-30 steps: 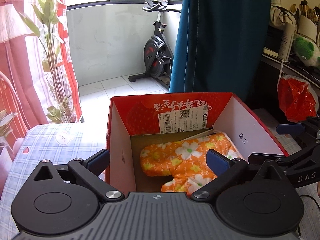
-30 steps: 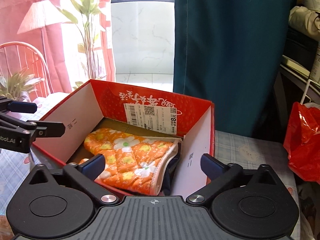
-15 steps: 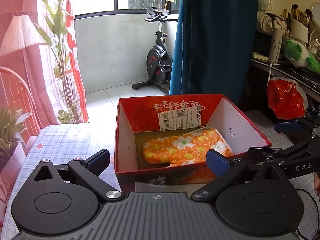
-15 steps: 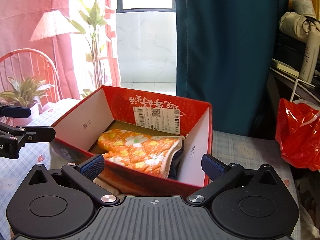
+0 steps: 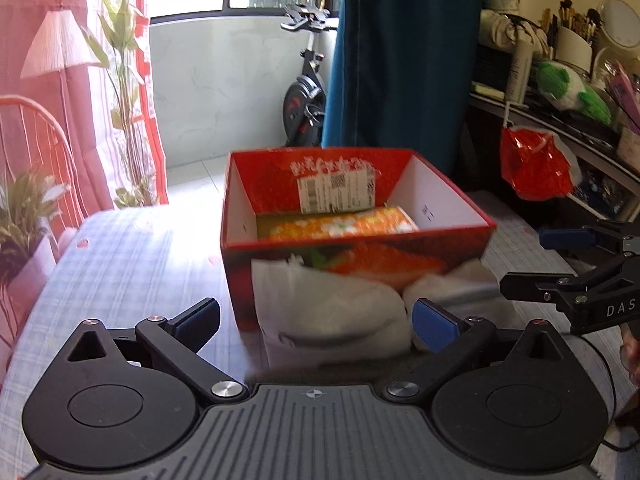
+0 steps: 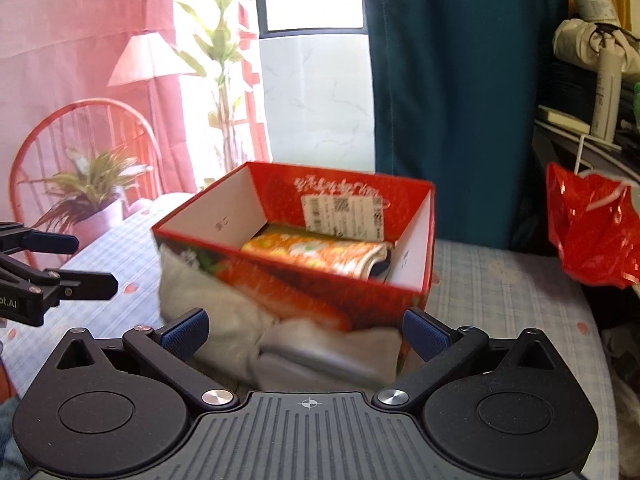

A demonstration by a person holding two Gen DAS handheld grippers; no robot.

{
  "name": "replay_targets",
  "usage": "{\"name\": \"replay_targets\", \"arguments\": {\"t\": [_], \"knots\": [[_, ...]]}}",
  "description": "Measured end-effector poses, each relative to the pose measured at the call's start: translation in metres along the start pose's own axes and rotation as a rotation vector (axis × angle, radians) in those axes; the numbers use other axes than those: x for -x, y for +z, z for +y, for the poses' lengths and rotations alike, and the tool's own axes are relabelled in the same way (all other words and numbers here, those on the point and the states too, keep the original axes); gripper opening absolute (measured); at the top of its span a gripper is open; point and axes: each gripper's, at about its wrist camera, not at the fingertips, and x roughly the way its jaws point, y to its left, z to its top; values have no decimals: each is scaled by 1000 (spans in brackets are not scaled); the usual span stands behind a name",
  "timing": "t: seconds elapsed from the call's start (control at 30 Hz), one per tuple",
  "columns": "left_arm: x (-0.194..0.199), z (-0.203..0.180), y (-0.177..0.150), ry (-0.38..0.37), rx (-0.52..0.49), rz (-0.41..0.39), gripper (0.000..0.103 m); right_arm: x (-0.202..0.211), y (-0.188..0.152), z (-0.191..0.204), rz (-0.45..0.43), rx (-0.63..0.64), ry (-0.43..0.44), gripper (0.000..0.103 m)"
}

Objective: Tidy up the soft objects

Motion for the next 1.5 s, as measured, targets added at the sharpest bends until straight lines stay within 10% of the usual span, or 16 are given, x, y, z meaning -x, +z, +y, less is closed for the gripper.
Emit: {"name": "replay_targets", "arguments": {"t": [0.47,0.8,1.0,1.13,1.5], "knots": [[14,-25,-87,-139,-8,138,99,25,-85,19,155,18,75,102],[-7,-26,-111,-209,51,228,79,25,-128,30,297,99,124,89],[-15,-26,-118,-228,66,254,71,9,-138,39,364,136,145,74],[-22,-26,-119,-240,79,271,47,2,-141,39,354,124,146,61],[-35,-25,-98,-237,91,235,44,-7,-126,30,319,35,194,26]]}}
